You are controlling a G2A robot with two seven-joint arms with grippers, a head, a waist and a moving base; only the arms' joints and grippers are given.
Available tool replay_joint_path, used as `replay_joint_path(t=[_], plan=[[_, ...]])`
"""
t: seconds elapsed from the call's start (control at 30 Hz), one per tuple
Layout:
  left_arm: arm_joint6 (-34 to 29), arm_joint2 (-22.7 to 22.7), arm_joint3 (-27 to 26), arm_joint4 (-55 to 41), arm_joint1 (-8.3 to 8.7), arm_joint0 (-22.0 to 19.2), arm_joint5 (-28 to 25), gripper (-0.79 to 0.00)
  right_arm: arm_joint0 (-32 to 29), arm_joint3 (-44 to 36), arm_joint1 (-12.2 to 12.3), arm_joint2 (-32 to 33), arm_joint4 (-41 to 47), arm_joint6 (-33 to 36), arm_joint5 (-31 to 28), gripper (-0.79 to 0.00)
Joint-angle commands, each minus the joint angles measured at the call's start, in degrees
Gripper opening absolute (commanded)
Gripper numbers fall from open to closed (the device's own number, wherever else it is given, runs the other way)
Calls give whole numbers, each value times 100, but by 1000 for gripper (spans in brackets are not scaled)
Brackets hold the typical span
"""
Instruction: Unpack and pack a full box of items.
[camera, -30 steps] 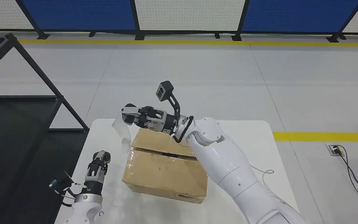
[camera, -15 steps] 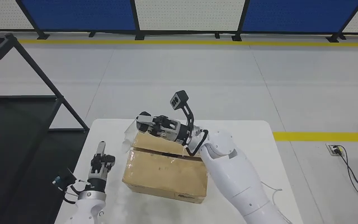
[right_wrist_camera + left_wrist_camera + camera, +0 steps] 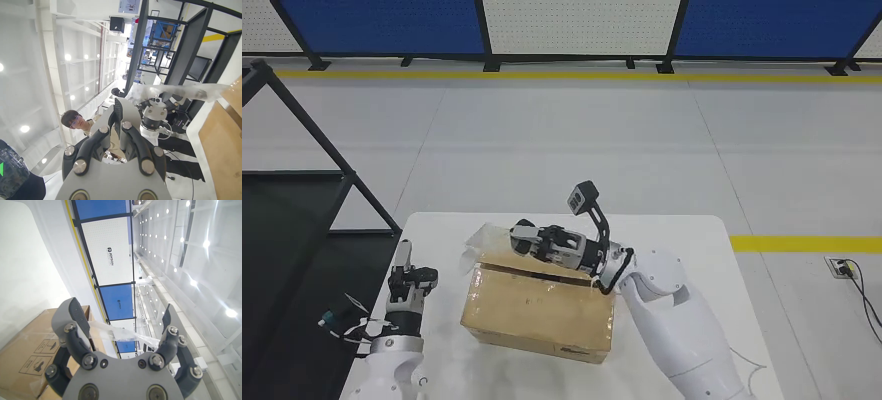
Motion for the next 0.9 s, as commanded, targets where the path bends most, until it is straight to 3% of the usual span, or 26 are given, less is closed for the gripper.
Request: replay_joint_path(t=[0.0, 0.87], plan=[[0, 1, 2, 2, 0, 1, 0, 0, -63, -108, 47, 46, -157, 61, 206, -785], [0, 1, 2, 2, 0, 1, 0, 0, -805, -1221, 529, 664, -1138, 275, 1993, -785]])
